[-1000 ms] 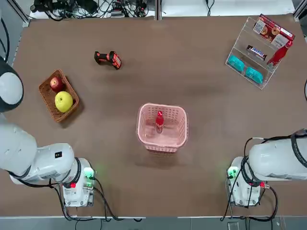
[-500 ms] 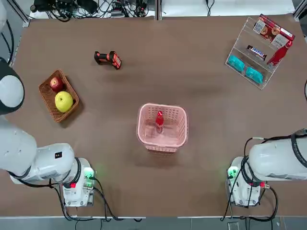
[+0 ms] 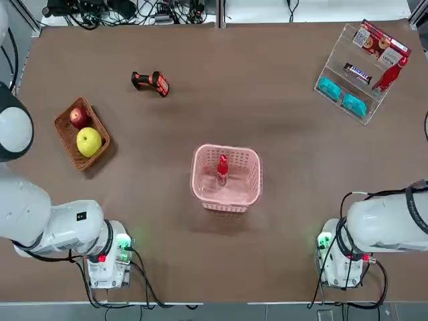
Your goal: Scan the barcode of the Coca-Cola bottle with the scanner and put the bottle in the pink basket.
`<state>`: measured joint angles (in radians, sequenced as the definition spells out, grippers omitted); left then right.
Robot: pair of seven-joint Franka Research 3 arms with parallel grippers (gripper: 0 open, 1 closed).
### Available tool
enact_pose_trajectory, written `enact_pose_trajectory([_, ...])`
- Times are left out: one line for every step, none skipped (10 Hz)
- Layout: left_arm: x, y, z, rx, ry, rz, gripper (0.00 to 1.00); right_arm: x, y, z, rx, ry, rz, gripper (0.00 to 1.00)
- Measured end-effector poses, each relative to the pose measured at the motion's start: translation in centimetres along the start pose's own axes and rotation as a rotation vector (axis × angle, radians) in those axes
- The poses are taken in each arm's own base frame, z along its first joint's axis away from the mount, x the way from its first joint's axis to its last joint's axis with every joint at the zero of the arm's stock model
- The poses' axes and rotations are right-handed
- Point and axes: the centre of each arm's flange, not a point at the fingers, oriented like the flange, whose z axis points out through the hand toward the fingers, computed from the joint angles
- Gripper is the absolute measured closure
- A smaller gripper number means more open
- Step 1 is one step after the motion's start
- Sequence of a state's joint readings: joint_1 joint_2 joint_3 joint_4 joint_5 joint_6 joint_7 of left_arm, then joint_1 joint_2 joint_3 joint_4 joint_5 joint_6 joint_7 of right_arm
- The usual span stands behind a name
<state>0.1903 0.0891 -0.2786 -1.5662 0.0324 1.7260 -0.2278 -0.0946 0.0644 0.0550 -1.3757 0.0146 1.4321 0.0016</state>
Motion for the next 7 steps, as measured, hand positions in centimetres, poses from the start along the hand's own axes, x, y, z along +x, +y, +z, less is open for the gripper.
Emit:
enact_pose_trajectory([0.1, -0.8, -0.4, 0.003, -0.001, 0.033, 0.00, 0.0, 0.0, 0.0, 0.000, -0.002, -0.008, 0.01])
enact_pose_trajectory([0.1, -1.6, -0.8, 0.006, -0.003, 0.060, 0.00, 0.0, 0.0, 0.0, 0.000, -0.003, -0.011, 0.01])
enact_pose_trajectory([0.1, -2.0, -0.9, 0.007, -0.003, 0.080, 0.00, 0.0, 0.0, 0.0, 0.000, -0.003, -0.012, 0.01])
enact_pose_trajectory([0.1, -2.0, -0.9, 0.007, -0.004, 0.091, 0.00, 0.0, -0.1, 0.0, 0.000, -0.003, -0.013, 0.01])
enact_pose_trajectory([0.1, -2.0, -0.9, 0.007, -0.005, 0.094, 0.00, 0.0, -0.1, 0.0, 0.000, -0.003, -0.013, 0.01])
enact_pose_trajectory([0.1, -2.0, -0.9, 0.007, -0.005, 0.094, 0.00, 0.0, -0.1, 0.0, 0.000, -0.003, -0.013, 0.01])
enact_pose_trajectory([0.1, -2.0, -0.9, 0.007, -0.005, 0.094, 0.00, 0.0, -0.1, 0.0, 0.000, -0.002, -0.013, 0.01])
